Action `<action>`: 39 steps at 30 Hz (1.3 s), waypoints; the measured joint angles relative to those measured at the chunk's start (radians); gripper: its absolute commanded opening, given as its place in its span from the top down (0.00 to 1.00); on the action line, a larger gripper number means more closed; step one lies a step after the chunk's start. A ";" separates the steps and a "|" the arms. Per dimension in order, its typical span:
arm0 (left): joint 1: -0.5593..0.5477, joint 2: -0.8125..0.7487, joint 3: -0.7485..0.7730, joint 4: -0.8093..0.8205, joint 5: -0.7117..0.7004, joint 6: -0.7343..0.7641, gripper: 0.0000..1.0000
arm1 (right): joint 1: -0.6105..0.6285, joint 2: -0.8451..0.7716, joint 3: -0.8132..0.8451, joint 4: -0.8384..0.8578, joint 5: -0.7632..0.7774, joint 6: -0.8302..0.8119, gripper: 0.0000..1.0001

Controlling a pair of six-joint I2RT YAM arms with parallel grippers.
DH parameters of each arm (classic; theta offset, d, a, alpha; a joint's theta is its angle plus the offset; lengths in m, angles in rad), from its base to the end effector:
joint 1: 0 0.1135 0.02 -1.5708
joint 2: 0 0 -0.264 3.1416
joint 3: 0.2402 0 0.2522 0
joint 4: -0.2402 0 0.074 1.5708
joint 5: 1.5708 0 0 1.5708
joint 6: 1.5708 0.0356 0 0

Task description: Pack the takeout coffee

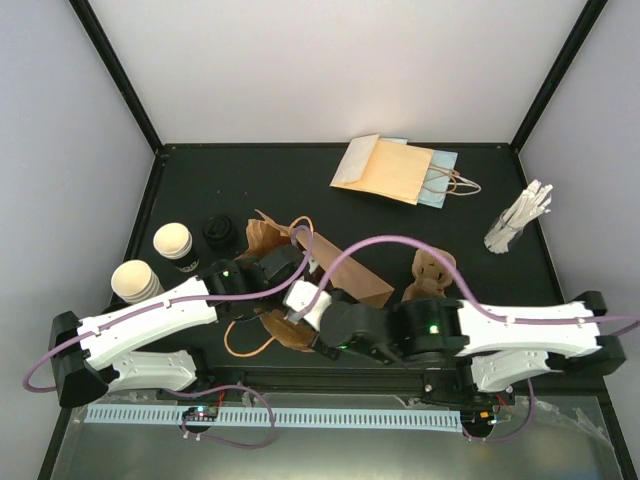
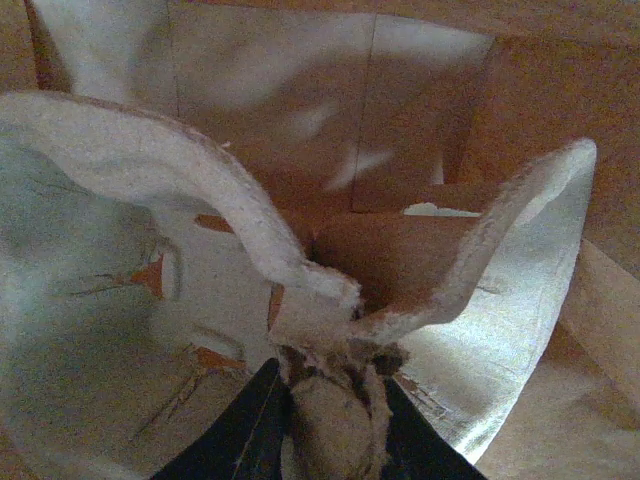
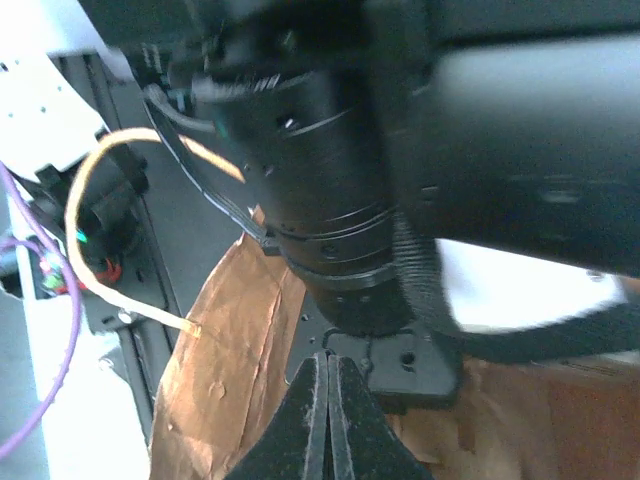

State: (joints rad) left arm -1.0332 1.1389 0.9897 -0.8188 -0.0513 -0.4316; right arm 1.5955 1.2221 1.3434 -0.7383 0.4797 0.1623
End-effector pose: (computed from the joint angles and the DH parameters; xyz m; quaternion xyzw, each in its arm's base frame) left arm 0.1156 -0.1904 0.2859 0.2756 0.9140 -0.1802 0.2370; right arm 0.0102 0.2521 0.3897 -0.4846 0.7224 0.2087 0.4470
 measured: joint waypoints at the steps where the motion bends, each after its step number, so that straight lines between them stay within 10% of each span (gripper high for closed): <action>1: 0.000 0.000 0.000 -0.001 0.000 0.000 0.83 | 0.003 0.031 0.010 -0.010 0.011 0.001 0.99; 39: 0.005 0.158 0.054 0.036 -0.064 0.082 0.83 | 0.087 0.205 0.052 -0.160 -0.068 -0.061 0.98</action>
State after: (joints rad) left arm -1.0286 1.2968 1.0439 -0.7826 -0.1150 -0.3500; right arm 1.6825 1.4269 1.3952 -0.8986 0.4114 0.1013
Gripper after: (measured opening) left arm 0.173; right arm 0.026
